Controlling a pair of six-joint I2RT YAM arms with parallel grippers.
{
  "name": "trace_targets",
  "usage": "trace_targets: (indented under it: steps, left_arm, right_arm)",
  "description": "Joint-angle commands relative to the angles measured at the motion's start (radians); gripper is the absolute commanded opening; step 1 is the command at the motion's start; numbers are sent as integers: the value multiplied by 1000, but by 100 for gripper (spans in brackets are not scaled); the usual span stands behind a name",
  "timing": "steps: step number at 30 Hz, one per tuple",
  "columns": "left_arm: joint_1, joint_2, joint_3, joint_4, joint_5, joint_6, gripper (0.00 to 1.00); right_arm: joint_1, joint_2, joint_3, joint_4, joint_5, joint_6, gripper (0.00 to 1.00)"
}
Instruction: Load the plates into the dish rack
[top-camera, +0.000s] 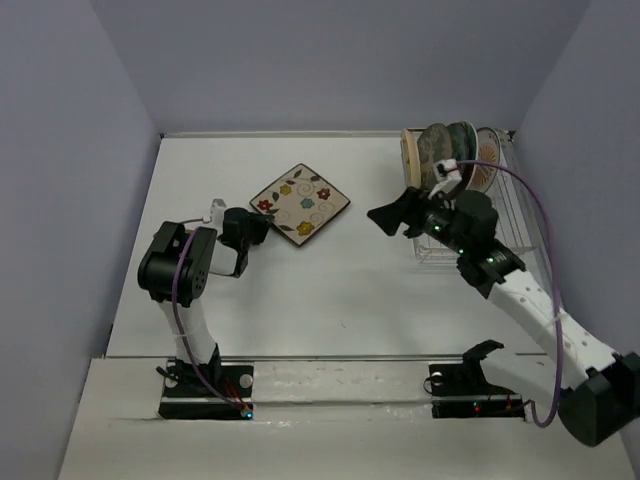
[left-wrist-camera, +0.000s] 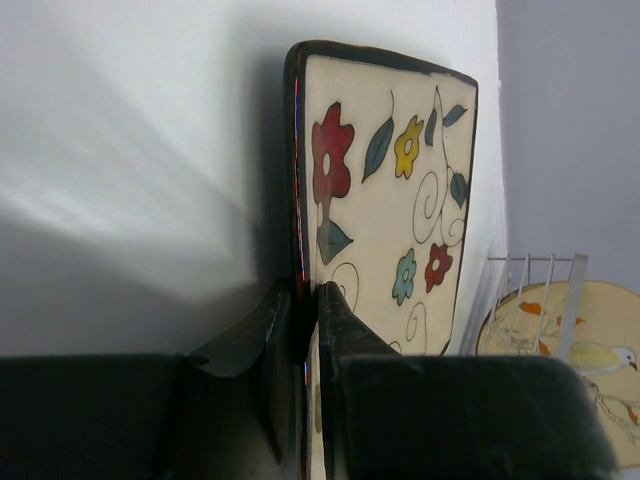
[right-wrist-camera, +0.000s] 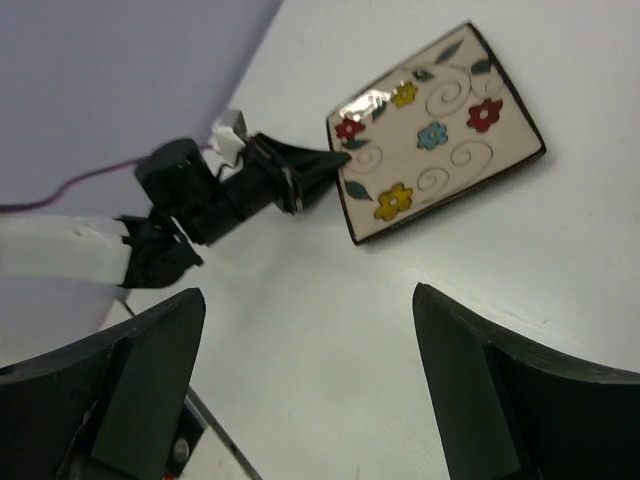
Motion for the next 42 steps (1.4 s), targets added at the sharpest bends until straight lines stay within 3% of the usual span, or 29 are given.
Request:
trace_targets:
  steps: [1,11,20,26,33,42]
  left_arm:
    - [59,-103,-170,86,95,95,6]
    - [62,-244,-316,43,218,196,6]
    - [63,-421,-336,-69,149,262,6]
    - [79,-485,-311,-202,109,325,6]
    - [168,-528,-314,-222,163,357,6]
    - [177,-424,-195,-340,108,425,7]
  right_arm:
    - [193,230,135,14,166,-104,90]
    - [233,792,500,-101,196,-203,90]
    - [147,1168,874,-302,158,-251,86]
    - [124,1262,859,-308,41,-216,84]
    - [158,1250,691,-117,-141,-127,78]
    - [198,1288,580,58,-338,-38,72]
